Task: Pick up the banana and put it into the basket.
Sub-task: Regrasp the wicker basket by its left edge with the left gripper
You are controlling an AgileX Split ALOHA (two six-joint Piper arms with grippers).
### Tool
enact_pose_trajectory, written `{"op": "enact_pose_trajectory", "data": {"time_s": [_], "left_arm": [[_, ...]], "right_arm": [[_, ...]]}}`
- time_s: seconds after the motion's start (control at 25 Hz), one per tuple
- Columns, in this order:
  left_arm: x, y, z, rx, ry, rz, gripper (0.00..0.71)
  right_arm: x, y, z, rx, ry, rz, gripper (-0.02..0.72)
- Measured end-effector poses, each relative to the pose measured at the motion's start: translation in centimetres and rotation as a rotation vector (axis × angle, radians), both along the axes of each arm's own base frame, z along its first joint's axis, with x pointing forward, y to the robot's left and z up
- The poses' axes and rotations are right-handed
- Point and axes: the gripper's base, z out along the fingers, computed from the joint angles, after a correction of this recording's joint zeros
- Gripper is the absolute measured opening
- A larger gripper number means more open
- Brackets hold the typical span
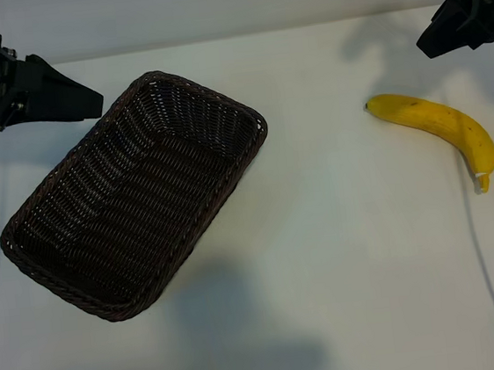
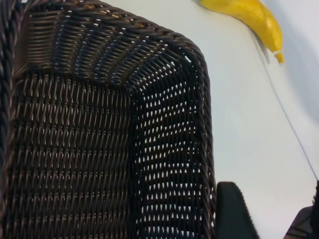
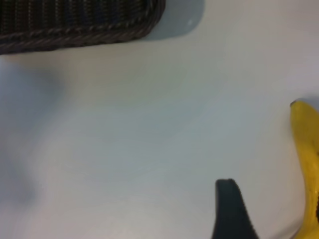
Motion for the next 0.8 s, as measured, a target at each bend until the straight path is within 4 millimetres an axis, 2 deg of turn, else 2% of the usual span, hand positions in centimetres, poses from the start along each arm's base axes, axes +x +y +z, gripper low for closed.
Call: {"op": "enact_pose_trajectory", "data": {"time_s": [0.8], "left_arm": [[0.36, 0.13, -0.01, 0.009, -0.024, 0.033, 0.427]], "right_arm": [[0.00, 0.00, 0.00, 0.000, 0.000, 0.000, 0.420]]}}
